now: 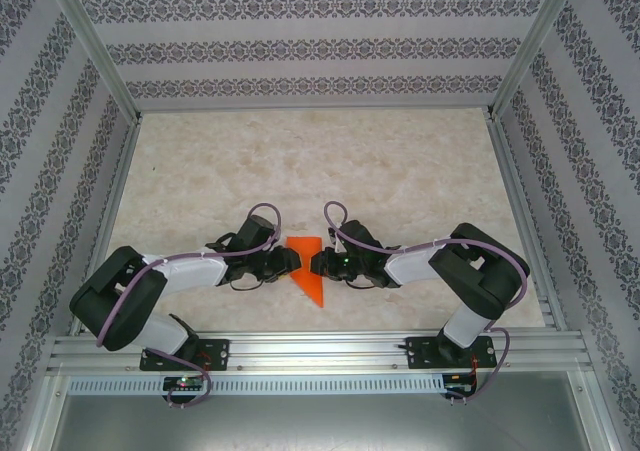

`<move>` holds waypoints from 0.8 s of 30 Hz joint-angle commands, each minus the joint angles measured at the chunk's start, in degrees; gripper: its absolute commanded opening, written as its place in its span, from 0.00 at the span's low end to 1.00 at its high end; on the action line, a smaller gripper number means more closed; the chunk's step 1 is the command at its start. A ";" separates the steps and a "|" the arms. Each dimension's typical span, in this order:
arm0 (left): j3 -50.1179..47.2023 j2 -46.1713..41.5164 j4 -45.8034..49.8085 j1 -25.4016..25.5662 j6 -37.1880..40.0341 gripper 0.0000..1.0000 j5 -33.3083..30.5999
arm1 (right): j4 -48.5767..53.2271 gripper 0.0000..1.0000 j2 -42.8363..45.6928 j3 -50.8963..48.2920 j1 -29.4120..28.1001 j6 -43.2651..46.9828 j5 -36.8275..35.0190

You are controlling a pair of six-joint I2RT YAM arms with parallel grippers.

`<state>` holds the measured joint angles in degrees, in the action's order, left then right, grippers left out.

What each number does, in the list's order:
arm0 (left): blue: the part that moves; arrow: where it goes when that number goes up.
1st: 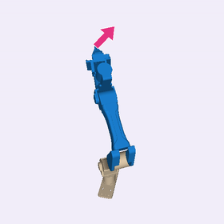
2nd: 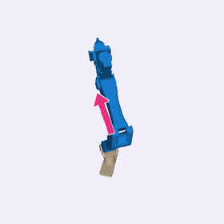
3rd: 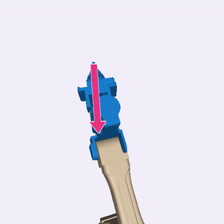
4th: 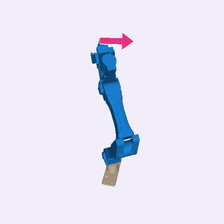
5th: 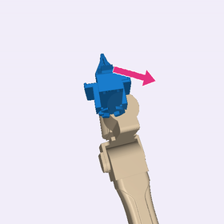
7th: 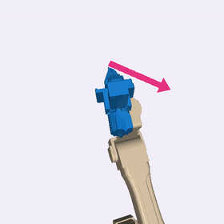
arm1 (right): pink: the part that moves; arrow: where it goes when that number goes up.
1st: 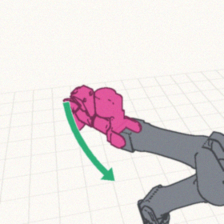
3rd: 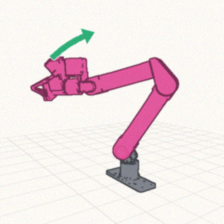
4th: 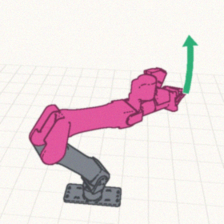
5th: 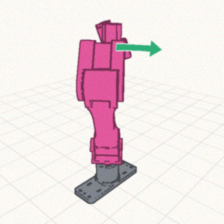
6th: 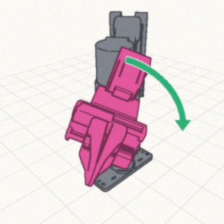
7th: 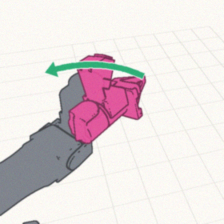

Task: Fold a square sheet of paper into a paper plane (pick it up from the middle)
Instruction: Fold the wing for the fifth time at the center of the table.

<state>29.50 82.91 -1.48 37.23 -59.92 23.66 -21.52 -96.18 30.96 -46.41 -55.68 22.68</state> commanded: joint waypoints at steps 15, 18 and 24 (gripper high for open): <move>0.30 -1.32 1.56 0.25 0.83 0.47 -3.15 | 0.85 0.19 -2.53 -2.57 1.28 1.29 -5.02; 0.49 -0.61 3.90 0.21 1.30 0.47 -4.14 | 1.06 0.19 -1.91 -2.90 1.57 1.70 -5.10; 0.65 1.53 -2.15 0.22 1.29 0.41 0.79 | -0.81 0.19 -2.25 -3.41 2.12 2.10 -3.37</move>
<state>29.50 82.94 -0.60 37.23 -59.92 21.80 -24.32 -96.14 29.54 -45.58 -55.64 23.66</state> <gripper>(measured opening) 0.422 0.191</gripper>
